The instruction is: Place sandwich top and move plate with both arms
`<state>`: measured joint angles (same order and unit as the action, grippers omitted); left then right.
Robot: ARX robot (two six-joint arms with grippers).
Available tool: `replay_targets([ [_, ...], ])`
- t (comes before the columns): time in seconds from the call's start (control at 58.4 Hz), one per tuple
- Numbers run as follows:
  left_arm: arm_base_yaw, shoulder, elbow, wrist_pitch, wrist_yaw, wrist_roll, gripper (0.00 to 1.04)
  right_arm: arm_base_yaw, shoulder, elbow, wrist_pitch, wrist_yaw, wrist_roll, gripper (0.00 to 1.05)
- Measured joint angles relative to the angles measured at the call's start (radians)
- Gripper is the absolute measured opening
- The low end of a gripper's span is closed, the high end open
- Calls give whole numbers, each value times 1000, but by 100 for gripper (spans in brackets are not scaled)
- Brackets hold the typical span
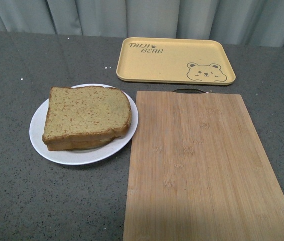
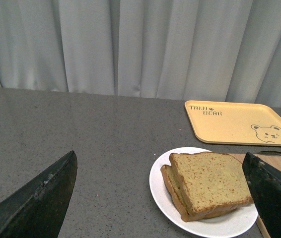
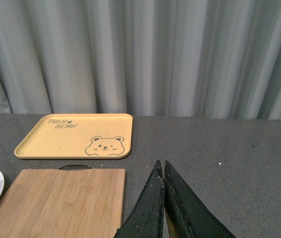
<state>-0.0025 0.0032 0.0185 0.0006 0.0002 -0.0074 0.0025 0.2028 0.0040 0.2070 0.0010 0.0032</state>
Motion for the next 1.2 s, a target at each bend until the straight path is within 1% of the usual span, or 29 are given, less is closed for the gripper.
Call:
replay_targets([
  [0.171,0,0,0,0,0,0,98,0,-40,0,-41,0,0,1],
  [0.24,0,0,0,0,0,0,98,0,-134,1,-169,-3,0,1],
  [0.274,0,0,0,0,0,0,98,0,-164,1,-196,-3,0,1],
  [0.565,0,0,0,0,0,0,98,0,-198,1,-205,-3,-2,2],
  [0.651,0,0,0,0,0,0,98,0,-198,1,-205,-3,-2,15],
  [0.685,8,10,4,-13,24,-10,98,0,-198,1,-205,-3,-2,22],
  [0.702,23,29,20,-57,82,-28,98,0,-198,1,-205,-3,-2,24],
  [0.736,52,116,66,-164,204,-72,98,0,-198,1,-205,-2,-2,31],
  [0.753,62,174,85,-194,239,-88,98,0,-198,1,-205,-2,-2,35],
  [0.771,64,264,99,-192,294,-127,98,-1,-198,1,-205,-5,-2,40],
  [0.788,63,321,105,-175,310,-139,98,-1,-198,1,-205,-5,-2,43],
  [0.839,60,436,119,-120,318,-175,98,-1,-198,1,-205,-3,-2,50],
  [0.873,60,555,139,-50,322,-219,98,-1,-198,1,-206,-3,-2,58],
  [0.925,55,679,170,25,317,-257,98,-1,-198,1,-206,-3,-2,65],
  [0.976,52,855,222,125,312,-303,98,-1,-198,1,-205,-3,-2,75],
  [1.045,47,1030,285,204,311,-346,98,-1,-198,1,-206,-3,-2,86],
  [1.079,41,1118,320,233,310,-363,98,-1,-198,1,-205,-3,-2,93],
  [1.113,38,1187,347,256,303,-364,98,-1,-198,1,-206,-3,-1,97],
  [1.13,36,1208,355,261,299,-364,98,-1,-198,0,-205,-3,0,97],
  [1.199,34,1347,422,262,313,-383,98,-1,-198,1,-206,-3,-1,94],
])
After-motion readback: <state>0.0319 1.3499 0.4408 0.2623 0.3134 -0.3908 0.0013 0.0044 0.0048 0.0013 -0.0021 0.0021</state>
